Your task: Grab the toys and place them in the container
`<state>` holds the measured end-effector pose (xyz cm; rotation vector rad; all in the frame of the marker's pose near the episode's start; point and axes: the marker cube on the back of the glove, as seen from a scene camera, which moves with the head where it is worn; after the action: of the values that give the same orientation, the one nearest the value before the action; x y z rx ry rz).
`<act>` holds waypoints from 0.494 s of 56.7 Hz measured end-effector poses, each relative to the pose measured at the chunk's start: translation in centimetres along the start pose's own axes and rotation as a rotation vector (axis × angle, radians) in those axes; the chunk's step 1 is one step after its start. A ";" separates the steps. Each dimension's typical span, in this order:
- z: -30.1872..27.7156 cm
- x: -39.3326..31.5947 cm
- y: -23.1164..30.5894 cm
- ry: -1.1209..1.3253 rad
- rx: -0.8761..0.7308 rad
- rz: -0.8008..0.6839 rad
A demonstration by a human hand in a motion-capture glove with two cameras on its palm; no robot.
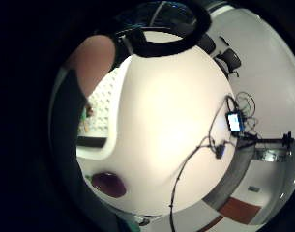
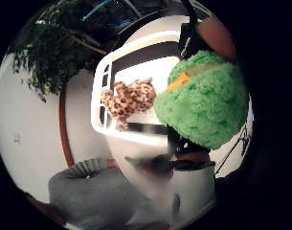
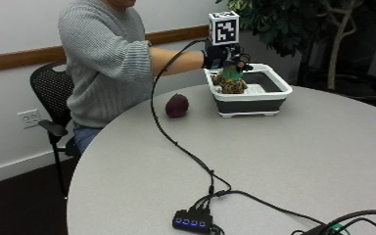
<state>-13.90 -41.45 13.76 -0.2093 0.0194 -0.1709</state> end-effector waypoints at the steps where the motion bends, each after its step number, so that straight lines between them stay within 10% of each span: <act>1: 0.2 -0.2 -0.1 0.009 -0.001 -0.010; 28: 2.7 0.0 2.6 -0.005 -0.107 -0.004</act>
<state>-13.39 -38.43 15.87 -0.3169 0.0230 -0.1729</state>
